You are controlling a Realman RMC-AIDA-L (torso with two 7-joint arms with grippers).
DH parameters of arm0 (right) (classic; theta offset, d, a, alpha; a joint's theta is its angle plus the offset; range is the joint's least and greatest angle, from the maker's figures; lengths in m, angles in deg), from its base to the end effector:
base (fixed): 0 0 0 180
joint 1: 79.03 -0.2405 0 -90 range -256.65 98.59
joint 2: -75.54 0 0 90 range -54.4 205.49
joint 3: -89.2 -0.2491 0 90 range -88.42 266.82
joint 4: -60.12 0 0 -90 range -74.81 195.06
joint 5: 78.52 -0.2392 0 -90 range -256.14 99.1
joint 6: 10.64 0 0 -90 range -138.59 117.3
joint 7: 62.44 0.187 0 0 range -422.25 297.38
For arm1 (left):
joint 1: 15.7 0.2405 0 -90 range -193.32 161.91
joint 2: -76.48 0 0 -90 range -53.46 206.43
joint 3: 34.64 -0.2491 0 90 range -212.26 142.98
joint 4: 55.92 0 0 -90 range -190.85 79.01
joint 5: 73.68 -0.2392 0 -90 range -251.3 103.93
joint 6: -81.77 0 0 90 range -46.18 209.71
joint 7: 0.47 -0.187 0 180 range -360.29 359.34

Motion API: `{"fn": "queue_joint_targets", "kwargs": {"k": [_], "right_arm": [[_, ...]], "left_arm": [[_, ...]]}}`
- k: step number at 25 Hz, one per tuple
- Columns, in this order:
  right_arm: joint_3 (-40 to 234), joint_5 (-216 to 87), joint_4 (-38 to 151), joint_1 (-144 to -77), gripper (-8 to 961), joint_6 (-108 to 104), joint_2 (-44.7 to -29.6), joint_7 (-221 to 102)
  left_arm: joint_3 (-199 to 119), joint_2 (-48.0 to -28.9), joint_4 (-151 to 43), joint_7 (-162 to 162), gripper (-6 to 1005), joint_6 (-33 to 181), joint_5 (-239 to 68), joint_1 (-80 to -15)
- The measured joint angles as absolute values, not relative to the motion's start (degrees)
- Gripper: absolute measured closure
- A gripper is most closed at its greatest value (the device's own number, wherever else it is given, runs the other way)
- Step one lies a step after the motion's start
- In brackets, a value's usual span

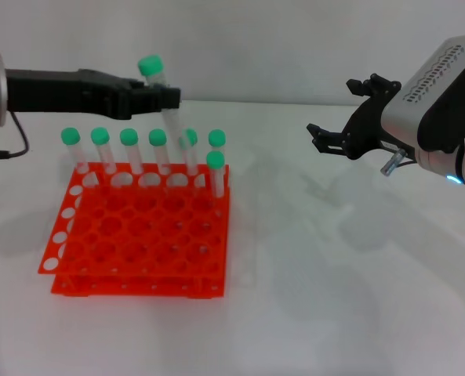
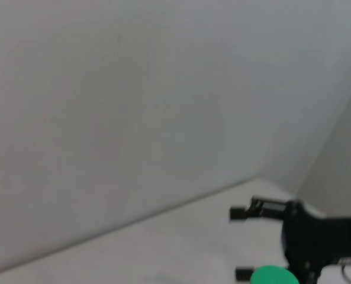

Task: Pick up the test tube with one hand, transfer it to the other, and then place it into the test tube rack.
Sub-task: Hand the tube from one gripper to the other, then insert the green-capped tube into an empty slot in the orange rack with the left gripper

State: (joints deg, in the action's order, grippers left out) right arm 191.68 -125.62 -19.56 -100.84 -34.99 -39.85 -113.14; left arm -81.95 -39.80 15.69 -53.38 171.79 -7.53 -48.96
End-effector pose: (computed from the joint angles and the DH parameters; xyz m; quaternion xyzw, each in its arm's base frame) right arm 0.1198 0.4486 -0.0466 -0.8979 0.0614 0.0873 0.4271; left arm -0.1561 0.4196 0.0758 -0.9079 -0.3175 -0.2146 0.1696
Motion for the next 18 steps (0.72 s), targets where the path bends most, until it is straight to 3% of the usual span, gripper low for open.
{"fn": "queue_joint_targets", "kwargs": {"k": [5, 12, 18], "right_arm": [[191.78, -125.62, -19.69, -100.82, 84, -34.98, -39.86, -113.16], [192.19, -125.71, -19.72, -100.67, 84, -34.98, -39.95, -112.91], [192.39, -125.91, -19.69, -100.07, 84, -35.03, -40.00, -112.69]], "left_arm": [[-82.01, -39.86, 21.94, -49.22, 786, 173.30, -15.48, -49.09], [-83.47, -42.49, 24.90, -53.97, 787, 167.67, -20.98, -47.19], [-95.52, -42.48, 22.95, -57.01, 787, 155.66, -20.15, -43.04]]}}
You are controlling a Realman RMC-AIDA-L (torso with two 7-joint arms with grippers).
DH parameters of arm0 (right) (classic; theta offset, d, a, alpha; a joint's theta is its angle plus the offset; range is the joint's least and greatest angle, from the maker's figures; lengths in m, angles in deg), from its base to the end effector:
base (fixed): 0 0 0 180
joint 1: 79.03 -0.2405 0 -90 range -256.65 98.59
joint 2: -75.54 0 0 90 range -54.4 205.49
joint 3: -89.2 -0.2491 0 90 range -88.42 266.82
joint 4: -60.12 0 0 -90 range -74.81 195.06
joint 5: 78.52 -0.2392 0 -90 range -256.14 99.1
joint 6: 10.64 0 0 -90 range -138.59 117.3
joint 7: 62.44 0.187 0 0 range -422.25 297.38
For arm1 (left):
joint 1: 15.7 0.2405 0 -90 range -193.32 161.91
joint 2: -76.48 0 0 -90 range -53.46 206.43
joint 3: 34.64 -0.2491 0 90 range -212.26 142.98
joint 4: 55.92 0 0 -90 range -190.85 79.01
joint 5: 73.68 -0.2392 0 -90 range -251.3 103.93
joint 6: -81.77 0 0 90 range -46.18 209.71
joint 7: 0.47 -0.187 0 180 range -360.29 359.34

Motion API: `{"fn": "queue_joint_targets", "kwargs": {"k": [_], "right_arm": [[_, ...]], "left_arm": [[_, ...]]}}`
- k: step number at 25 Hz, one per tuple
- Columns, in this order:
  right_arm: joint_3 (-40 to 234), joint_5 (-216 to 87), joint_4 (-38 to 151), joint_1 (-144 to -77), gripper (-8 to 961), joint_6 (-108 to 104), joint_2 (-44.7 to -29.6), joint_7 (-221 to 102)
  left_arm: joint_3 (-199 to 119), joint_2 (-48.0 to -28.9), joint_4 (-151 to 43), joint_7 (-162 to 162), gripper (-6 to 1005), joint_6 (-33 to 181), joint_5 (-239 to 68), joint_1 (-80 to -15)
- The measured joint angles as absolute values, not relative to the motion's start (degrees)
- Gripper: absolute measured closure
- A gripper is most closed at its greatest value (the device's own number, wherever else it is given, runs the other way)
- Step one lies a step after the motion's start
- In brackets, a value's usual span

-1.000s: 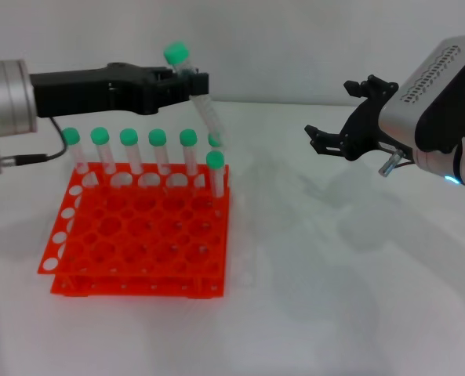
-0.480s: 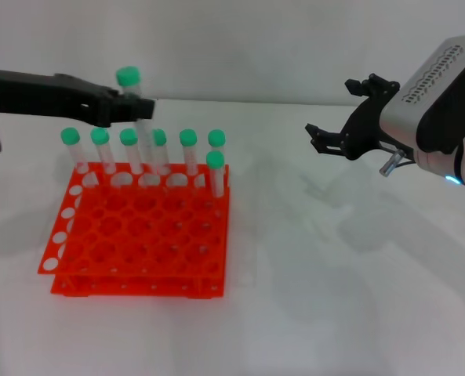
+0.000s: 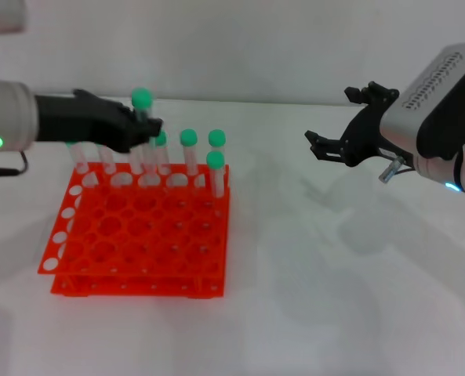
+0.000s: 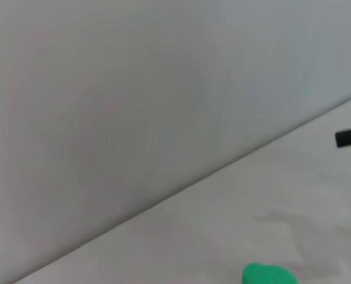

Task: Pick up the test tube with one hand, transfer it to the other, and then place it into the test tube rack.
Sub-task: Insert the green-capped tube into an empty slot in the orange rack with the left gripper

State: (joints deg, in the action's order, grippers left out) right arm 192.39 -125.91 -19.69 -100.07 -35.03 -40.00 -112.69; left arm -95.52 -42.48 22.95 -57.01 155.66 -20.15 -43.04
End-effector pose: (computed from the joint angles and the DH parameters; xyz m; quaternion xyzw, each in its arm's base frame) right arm 0.1227 0.4441 -0.0513 -0.8999 0.0697 0.0885 0.4212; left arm -0.1813 0.4335 0.0443 -0.9186 -0.2561 -0.0893 0.2874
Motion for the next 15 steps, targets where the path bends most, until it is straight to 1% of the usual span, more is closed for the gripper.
{"fn": "queue_joint_targets", "kwargs": {"k": [7, 15], "right_arm": [[192.64, -125.97, -19.95, -99.68, 85, -35.02, -40.03, -112.57], [192.54, -125.98, -19.66, -99.90, 85, -35.00, -40.03, -112.53]], "left_arm": [[-100.91, -42.54, 16.92, -60.48, 787, 149.23, -19.51, -43.51], [-102.67, -42.58, 15.86, -62.07, 787, 146.56, -17.53, -43.54]]}}
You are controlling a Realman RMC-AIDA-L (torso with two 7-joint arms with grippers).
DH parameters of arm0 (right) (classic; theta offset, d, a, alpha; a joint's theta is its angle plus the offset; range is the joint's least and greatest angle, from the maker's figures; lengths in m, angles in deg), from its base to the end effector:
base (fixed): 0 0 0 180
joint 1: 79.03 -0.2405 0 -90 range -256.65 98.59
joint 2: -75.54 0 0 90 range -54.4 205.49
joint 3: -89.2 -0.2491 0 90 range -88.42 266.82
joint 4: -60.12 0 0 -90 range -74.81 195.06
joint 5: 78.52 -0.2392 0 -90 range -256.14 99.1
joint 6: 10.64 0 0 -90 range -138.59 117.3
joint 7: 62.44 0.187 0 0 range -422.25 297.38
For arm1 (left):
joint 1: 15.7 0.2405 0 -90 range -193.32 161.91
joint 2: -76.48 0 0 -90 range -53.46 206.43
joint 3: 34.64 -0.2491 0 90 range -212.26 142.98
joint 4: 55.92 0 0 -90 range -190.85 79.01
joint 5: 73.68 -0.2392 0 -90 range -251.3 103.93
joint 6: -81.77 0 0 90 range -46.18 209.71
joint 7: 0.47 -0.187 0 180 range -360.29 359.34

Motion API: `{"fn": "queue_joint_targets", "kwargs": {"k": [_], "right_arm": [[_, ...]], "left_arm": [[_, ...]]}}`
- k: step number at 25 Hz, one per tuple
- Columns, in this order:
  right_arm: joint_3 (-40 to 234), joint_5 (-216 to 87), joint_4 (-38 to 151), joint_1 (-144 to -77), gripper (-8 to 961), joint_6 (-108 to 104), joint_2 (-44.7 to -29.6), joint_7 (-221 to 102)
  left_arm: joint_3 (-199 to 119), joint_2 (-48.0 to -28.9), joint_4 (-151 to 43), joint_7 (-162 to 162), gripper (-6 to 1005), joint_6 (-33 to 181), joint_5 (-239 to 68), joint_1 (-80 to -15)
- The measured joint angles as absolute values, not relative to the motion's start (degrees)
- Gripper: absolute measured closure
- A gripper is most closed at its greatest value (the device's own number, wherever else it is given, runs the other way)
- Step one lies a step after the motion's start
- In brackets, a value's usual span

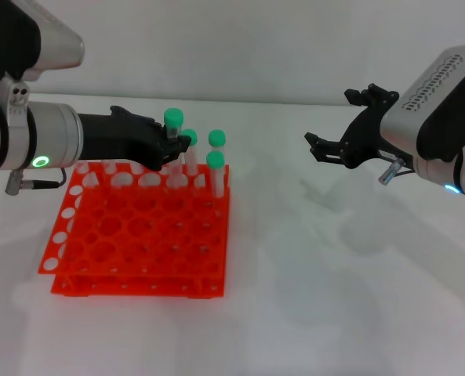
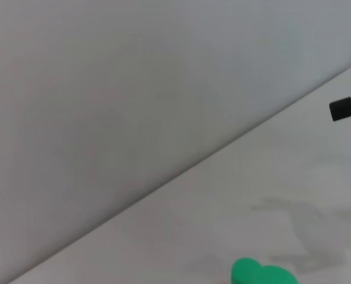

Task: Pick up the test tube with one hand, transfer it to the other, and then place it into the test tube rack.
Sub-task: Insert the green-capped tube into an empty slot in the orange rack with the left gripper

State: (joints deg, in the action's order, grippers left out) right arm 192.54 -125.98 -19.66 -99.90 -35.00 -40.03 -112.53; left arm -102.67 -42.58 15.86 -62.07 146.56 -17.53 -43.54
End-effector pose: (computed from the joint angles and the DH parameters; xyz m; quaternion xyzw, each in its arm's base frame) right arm 0.1237 0.4432 -0.0524 -0.9002 0.0724 0.0888 0.4201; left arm -0.1838 0.4432 0.0031 -0.9279 -0.2275 -0.0829 0.2835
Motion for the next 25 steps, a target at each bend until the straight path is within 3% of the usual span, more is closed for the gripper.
{"fn": "queue_joint_targets", "kwargs": {"k": [25], "right_arm": [[192.20, -125.71, -18.85, -100.57, 85, -34.17, -40.03, -112.53]], "left_arm": [[-104.15, -42.76, 9.16, -65.03, 753, 143.85, -14.96, -45.43]]}}
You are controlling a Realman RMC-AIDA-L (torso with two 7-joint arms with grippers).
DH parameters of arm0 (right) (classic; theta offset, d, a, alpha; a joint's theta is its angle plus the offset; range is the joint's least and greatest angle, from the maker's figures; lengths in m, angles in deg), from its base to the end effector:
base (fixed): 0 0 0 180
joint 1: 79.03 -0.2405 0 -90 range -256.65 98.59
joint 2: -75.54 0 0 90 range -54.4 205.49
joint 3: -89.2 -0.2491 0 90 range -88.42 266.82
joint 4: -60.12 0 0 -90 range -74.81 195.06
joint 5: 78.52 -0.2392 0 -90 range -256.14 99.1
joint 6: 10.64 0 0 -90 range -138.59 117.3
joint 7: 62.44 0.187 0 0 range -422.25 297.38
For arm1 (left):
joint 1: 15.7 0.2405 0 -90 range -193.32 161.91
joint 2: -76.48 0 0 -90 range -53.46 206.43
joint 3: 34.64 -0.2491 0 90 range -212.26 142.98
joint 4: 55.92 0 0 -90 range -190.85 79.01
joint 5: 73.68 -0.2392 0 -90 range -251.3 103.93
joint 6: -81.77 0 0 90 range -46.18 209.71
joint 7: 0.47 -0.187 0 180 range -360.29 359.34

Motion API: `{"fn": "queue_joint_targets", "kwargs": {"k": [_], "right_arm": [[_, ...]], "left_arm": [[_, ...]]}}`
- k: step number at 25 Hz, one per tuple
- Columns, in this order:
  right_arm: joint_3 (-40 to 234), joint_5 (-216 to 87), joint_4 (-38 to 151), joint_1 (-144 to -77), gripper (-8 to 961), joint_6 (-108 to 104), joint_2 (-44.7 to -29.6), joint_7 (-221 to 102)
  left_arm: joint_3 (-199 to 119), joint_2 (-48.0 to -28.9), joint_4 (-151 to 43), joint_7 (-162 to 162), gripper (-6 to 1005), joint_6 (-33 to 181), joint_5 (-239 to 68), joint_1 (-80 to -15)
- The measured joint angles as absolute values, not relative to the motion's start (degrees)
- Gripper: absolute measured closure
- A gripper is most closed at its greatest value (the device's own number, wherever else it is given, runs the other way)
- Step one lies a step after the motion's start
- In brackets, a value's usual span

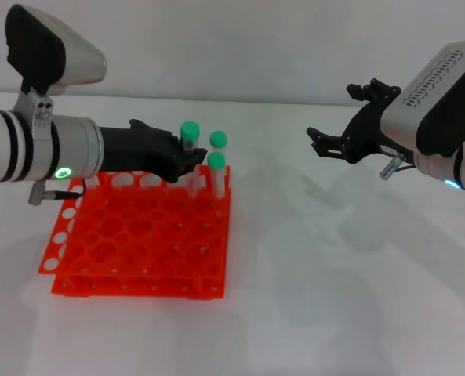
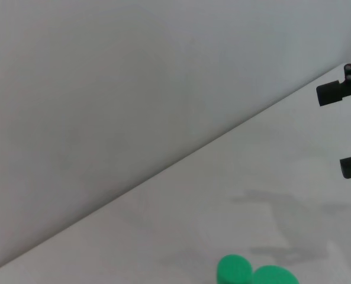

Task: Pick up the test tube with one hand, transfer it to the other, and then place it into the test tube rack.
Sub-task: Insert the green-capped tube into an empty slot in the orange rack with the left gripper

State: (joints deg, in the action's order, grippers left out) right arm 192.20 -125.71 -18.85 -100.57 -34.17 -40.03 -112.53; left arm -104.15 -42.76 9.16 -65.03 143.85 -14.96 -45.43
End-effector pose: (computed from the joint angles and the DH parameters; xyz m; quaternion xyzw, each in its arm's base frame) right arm 0.1236 0.4476 -0.0504 -0.8973 0.0701 0.0889 0.4266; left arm -0.1892 0.4456 -0.0224 -0.9320 -0.2333 -0.0871 0.2633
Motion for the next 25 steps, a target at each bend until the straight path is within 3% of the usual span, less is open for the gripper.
{"fn": "queue_joint_targets", "kwargs": {"k": [18, 25], "right_arm": [[192.21, -125.70, -18.70, -101.43, 84, -34.32, -40.02, -112.53], [192.20, -125.62, -18.92, -101.17, 84, -34.54, -39.94, -112.53]], "left_arm": [[-105.91, -42.78, 6.21, -69.03, 710, 141.92, -14.50, -44.58], [-105.73, -42.72, 10.56, -69.10, 454, 142.90, -10.96, -40.98]]}}
